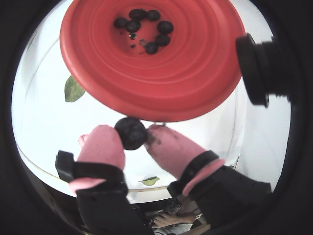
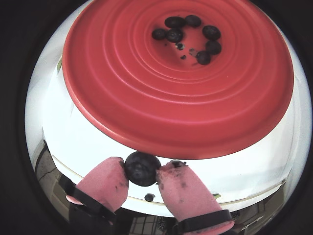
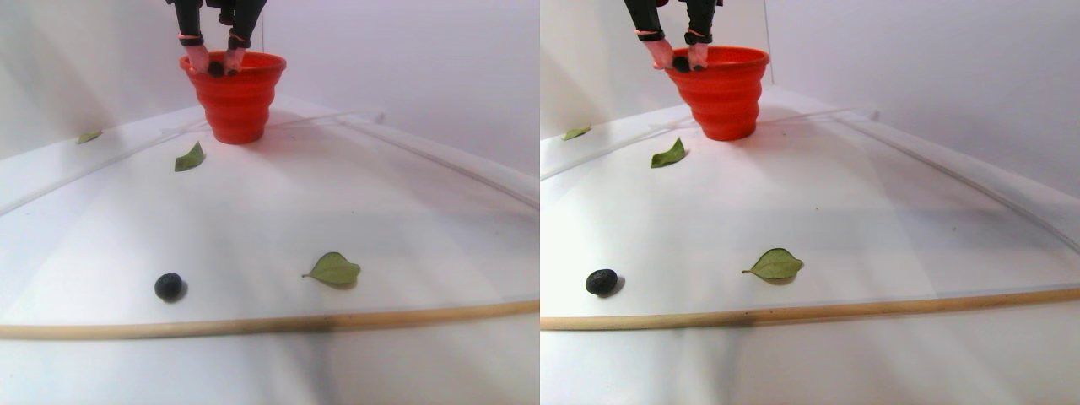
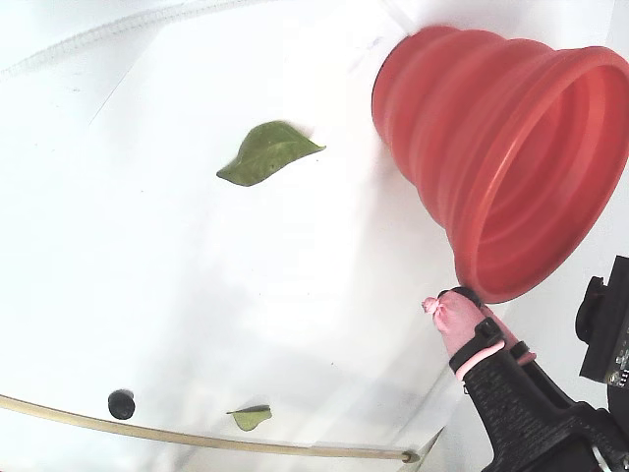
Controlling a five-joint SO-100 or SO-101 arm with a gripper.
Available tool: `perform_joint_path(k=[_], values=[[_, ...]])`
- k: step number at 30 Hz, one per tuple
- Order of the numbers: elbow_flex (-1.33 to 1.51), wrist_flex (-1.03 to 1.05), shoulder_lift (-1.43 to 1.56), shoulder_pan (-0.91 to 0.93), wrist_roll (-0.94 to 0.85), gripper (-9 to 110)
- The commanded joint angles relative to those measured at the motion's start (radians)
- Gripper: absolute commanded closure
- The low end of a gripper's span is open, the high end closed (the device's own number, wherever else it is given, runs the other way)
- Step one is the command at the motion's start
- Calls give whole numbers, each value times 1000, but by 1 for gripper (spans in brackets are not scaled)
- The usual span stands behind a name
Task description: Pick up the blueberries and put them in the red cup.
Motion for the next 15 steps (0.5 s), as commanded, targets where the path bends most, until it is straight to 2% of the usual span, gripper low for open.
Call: perform_joint_path(k=[1,15], values=[[-84,2,72,14,-6,91],[-249,75,54,48,-5,91]])
